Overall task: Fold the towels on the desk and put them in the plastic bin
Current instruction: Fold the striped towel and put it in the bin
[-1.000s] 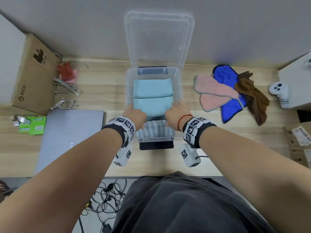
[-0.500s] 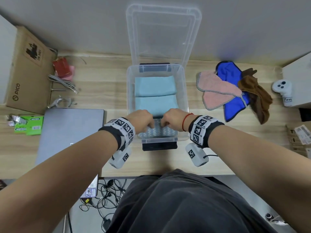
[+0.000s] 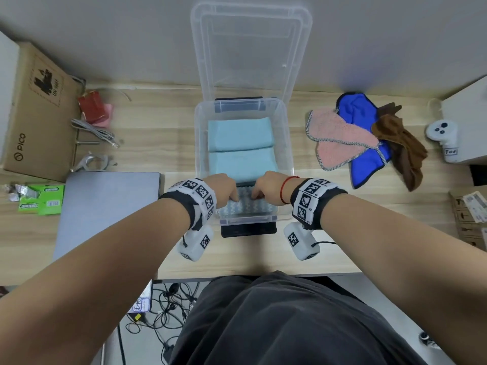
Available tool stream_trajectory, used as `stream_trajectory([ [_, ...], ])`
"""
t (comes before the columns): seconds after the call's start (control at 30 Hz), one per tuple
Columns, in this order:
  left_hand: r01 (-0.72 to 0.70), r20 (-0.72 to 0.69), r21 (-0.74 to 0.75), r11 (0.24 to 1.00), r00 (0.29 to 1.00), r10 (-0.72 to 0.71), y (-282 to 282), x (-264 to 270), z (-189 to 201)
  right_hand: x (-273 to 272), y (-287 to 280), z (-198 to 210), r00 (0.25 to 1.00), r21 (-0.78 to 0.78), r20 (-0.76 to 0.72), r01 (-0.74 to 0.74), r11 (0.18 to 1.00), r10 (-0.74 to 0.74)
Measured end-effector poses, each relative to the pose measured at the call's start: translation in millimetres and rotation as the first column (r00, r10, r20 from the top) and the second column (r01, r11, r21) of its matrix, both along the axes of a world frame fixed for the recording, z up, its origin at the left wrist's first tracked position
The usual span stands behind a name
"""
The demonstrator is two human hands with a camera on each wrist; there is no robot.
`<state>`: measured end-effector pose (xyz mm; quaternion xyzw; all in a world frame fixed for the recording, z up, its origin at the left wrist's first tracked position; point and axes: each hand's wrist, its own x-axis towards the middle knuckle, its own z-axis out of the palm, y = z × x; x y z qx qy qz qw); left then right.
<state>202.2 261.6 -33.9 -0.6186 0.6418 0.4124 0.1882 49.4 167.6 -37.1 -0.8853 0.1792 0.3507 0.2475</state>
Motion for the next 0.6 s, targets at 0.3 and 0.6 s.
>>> stream_trajectory([
  [0.3, -0.293, -0.129, -0.227, 0.929, 0.954, 0.269, -32, -1, 64, -16, -35, 69, 0.896, 0.015, 0.316, 0.323, 0.946, -0.311],
  [0.6, -0.425, -0.198, -0.301, 0.854, 0.904, 0.379, -97, -44, 94, -83, -96, 89, 0.722, 0.106, 0.406, 0.572, 0.813, -0.561],
])
